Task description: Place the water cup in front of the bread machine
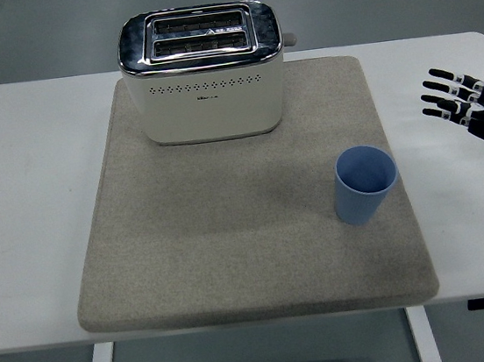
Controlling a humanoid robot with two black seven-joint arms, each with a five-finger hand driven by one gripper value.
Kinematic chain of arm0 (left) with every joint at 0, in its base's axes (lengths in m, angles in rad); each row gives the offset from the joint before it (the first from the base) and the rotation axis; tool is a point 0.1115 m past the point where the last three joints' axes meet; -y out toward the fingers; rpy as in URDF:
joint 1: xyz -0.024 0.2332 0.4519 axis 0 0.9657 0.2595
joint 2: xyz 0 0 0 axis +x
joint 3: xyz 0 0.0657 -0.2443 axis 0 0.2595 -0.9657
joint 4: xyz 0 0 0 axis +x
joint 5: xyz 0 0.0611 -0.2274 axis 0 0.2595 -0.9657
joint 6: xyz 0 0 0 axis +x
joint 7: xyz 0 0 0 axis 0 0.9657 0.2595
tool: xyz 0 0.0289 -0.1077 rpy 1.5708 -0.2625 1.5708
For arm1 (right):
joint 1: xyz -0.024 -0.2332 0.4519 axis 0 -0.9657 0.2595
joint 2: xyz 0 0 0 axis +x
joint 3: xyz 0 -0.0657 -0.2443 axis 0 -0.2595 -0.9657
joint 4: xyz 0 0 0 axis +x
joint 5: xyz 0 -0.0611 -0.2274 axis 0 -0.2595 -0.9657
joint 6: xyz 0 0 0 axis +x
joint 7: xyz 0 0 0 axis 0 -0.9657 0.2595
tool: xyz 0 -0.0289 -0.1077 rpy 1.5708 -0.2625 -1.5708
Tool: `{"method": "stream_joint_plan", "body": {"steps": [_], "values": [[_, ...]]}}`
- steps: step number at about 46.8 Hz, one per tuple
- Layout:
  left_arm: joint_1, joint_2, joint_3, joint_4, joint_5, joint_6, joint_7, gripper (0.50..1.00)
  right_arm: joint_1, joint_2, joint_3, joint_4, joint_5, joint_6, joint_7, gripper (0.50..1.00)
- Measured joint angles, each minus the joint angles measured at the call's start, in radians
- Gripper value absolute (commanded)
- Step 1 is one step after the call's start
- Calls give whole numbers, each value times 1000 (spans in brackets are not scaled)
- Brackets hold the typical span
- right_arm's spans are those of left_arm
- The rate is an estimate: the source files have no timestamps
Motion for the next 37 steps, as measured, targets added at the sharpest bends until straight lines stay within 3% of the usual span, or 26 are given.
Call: {"method": "stream_joint_plan", "body": {"steps": [14, 37], "values": [[0, 0, 0, 0, 0, 0, 0, 1000, -69, -17, 43, 5, 4, 0, 0, 934], [0, 0, 0, 0, 0, 0, 0, 1000, -34, -17, 117, 21, 4, 0, -2, 934]]}}
